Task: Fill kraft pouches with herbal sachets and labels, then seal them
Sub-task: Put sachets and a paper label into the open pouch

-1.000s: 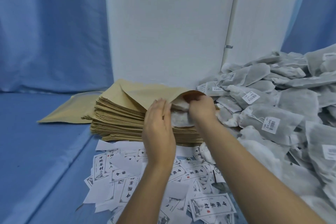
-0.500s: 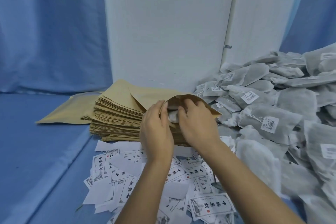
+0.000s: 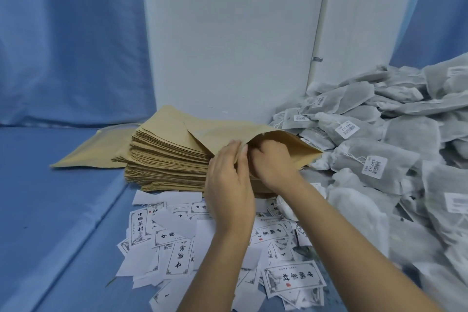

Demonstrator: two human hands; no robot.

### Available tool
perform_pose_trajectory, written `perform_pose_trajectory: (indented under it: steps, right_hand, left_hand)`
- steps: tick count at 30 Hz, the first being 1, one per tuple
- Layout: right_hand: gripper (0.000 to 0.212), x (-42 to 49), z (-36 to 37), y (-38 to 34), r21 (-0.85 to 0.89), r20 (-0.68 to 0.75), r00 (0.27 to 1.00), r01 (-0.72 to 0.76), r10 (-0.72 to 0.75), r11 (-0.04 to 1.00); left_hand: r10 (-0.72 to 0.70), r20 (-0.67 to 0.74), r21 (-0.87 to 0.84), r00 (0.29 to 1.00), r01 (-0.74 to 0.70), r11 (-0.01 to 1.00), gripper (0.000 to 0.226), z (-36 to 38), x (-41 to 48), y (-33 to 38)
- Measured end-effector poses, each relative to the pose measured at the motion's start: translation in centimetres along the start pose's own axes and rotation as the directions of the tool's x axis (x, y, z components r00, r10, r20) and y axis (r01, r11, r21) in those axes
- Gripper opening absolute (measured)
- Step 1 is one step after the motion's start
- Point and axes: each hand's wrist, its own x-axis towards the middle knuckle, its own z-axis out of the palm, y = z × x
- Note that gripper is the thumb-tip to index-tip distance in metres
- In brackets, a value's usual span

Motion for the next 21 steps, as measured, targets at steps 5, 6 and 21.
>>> perform_pose_trajectory:
  steps: [5,6,21]
  right_hand:
    - [0.026,-5.0,-0.1,2.3,0.153,-0.412,0.911,0.041,0.026,0.987]
    - [0.025,-5.7,-0.1,3.0,0.141,-0.424,0.903,-0.009,0.068,0.990]
    - [0.033,-6.8,-1.3,9.2,-0.378,-0.453,0.860,-0.424,0.235,0.823]
  left_hand:
    - [-0.118,0.081,0.016,0.990,0.117,0.993,0.043,0.4,1.4,0.1]
    - [-0.137,0.086,-0.008,0.987,0.138,0.990,0.042,0.4,1.4,0.0]
    - [-0.220,0.138,-0.136,0.966,0.238,0.962,0.039,0.9,0.3,0.7]
